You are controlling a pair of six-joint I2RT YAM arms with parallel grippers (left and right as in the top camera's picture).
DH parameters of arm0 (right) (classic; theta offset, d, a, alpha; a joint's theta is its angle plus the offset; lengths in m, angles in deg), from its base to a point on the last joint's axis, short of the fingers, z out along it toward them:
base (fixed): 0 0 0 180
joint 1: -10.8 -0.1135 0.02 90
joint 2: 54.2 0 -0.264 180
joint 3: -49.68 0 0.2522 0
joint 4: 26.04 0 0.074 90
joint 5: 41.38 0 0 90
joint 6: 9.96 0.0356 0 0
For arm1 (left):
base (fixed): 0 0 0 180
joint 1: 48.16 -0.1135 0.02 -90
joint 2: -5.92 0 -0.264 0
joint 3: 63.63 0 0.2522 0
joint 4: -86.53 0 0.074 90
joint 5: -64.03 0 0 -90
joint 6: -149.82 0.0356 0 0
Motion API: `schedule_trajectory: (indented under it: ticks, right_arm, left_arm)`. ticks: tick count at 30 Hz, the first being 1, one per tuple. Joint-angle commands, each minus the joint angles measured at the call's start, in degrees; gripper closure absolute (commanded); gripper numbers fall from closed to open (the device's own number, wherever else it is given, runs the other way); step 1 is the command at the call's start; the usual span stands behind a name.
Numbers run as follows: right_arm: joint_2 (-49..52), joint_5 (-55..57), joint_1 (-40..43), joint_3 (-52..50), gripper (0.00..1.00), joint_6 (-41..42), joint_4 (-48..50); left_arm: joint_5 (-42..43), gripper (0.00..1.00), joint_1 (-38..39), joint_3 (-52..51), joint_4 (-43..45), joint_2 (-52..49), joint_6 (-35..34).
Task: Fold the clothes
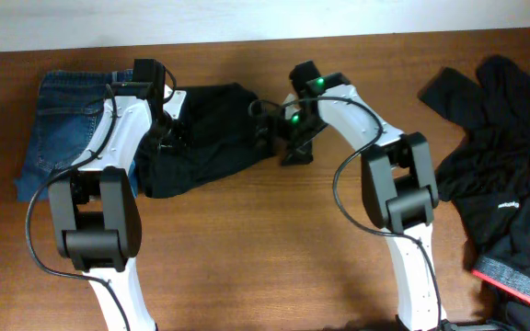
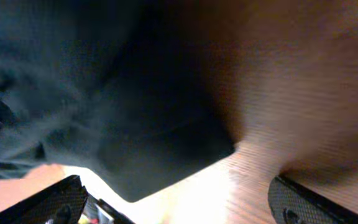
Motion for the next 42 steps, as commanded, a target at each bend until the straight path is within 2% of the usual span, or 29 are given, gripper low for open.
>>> schedule_trajectory:
  ticks: [1, 13, 18, 19, 20, 23, 24, 25, 29, 33, 36, 42]
  right_arm:
    - [2.1, 5.3, 0.9, -2.0, 0.01, 0.7, 2.3]
    - [2.1, 4.4, -4.5, -2.0, 0.01, 8.0, 15.4]
    - [2.1, 8.1, -4.3, -2.0, 0.01, 9.0, 22.0]
    - [2.1, 9.3, -4.3, -2.0, 0.04, 9.0, 22.9]
    - [2.1, 10.5, -4.3, -2.0, 0.12, 9.0, 23.6]
    - [2.1, 13.2, -4.2, -2.0, 0.76, 9.0, 25.3]
    - [2.1, 13.4, -4.1, -2.0, 0.9, 9.0, 25.7]
    - [2.1, 13.4, -4.0, -2.0, 0.96, 9.0, 25.9]
    - [2.1, 13.4, -2.3, -2.0, 0.96, 8.9, 24.3]
    - [1.9, 13.4, 1.8, -2.0, 0.96, 7.8, 18.1]
    - [1.9, 13.6, 6.0, -2.0, 0.96, 2.8, 11.9]
    - [1.9, 23.3, 14.6, -2.0, 0.96, -6.1, -1.4]
  left_arm:
    - [-4.6, 0.41, -1.3, -1.6, 0.6, -3.9, 0.5]
    - [-4.6, 0.41, -1.3, -1.6, 0.5, -3.9, 0.5]
    - [-4.6, 0.41, -1.3, -1.6, 0.5, -3.9, 0.5]
    - [-4.6, 0.41, -1.3, -1.6, 0.5, -3.9, 0.5]
    - [-4.6, 0.41, -1.3, -1.6, 0.5, -3.9, 0.5]
    - [-4.6, 0.41, -1.3, -1.6, 0.4, -3.9, 0.5]
    - [-4.6, 0.41, -1.3, -1.6, 0.3, -3.9, 0.5]
    - [-4.6, 0.41, -1.3, -1.6, 0.1, -3.9, 0.5]
    - [-4.2, 0.41, -1.3, -0.9, -1.3, -3.8, 0.5]
    - [2.3, 0.4, -1.3, 2.9, -3.6, -2.7, 0.5]
    - [7.0, 0.4, -1.3, 7.2, -3.9, -0.8, 0.5]
    - [7.8, 0.39, -1.3, 13.9, -3.8, 1.5, 0.5]
